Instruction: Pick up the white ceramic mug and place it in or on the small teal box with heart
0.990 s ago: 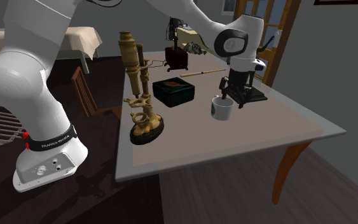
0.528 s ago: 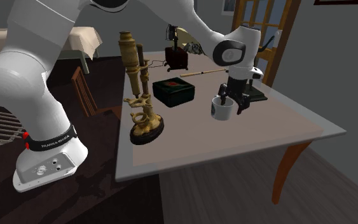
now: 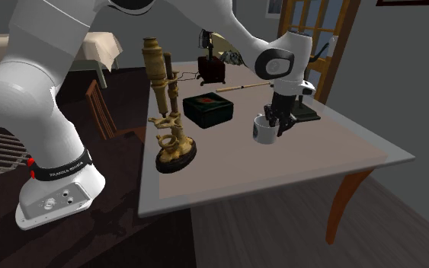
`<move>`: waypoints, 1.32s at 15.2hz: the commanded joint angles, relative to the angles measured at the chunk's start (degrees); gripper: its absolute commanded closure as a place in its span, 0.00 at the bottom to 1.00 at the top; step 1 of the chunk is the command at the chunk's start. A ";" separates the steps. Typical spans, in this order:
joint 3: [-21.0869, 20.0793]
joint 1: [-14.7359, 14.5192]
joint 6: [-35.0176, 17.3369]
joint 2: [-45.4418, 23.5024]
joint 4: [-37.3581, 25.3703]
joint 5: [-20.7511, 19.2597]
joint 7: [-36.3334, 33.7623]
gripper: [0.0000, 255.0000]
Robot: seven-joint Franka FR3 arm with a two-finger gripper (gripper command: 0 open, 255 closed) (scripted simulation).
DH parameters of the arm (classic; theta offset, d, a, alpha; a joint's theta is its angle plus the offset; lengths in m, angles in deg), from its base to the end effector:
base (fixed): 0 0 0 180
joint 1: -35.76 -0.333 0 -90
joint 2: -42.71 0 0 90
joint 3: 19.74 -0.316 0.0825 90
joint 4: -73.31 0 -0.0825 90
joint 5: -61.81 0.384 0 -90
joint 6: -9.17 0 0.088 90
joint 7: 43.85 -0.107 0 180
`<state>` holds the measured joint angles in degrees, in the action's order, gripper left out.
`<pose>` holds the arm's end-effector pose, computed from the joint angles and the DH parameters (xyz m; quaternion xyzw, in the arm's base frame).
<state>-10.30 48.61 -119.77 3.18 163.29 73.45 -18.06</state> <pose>0.6571 -0.2455 0.2407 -0.9995 0.0148 -0.0120 0.0239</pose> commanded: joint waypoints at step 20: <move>0.80 -0.43 6.40 5.08 -1.39 -1.17 -0.97 1.00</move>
<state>-9.56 48.24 -113.92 7.78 161.96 72.39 -18.91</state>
